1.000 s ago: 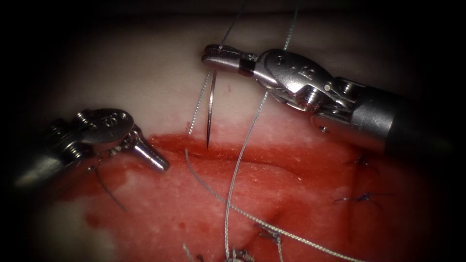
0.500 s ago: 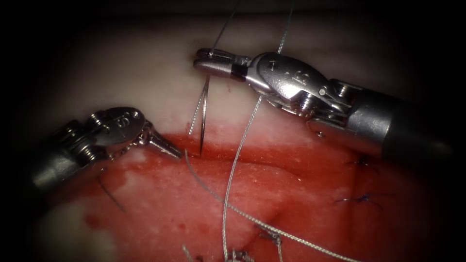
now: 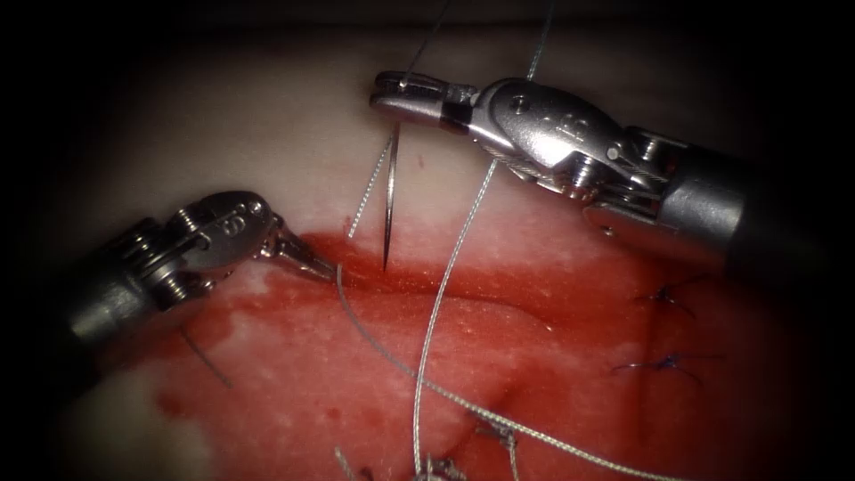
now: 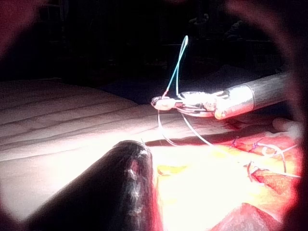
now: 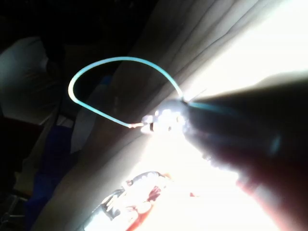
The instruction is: Wound Closure
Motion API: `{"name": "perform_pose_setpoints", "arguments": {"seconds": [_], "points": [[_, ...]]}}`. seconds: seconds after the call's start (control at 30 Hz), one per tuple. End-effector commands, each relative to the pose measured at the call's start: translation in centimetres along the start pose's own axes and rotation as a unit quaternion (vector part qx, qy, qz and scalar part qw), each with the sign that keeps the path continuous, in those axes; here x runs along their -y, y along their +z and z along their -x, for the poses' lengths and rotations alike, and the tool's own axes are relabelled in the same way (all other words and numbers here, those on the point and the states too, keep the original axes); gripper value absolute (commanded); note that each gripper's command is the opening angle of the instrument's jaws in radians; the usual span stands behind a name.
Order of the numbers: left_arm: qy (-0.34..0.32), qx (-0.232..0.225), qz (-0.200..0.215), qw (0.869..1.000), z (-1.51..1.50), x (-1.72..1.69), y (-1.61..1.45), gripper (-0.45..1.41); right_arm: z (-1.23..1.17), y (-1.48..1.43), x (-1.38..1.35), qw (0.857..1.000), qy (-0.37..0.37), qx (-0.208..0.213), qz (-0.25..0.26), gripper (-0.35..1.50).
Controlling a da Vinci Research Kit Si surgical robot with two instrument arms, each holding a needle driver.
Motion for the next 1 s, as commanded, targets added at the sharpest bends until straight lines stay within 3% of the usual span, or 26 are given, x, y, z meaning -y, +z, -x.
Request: {"name": "perform_pose_setpoints", "arguments": {"seconds": [0.03,0.33,0.53,0.7,1.0], "points": [[0.009,0.004,-0.008,1.000,-0.11,0.05,-0.05,-0.45,0.13,0.10,0.09,1.000,-0.007,0.004,-0.002,-0.35],[0.090,0.059,-0.031,0.994,-0.11,0.05,0.02,-0.45,0.19,0.21,0.01,0.999,-0.034,0.008,0.006,-0.35],[0.094,0.080,0.036,0.992,-0.12,0.05,0.03,-0.45,0.19,0.34,0.00,0.997,-0.076,0.013,0.014,-0.35],[0.051,0.053,0.062,0.995,-0.16,0.02,-0.03,-0.45,0.17,0.44,-0.05,0.991,-0.135,0.012,0.013,-0.35],[0.021,0.014,0.102,0.994,-0.28,-0.04,-0.14,-0.45,0.09,0.60,-0.09,0.987,-0.158,0.017,0.020,-0.35]]}}
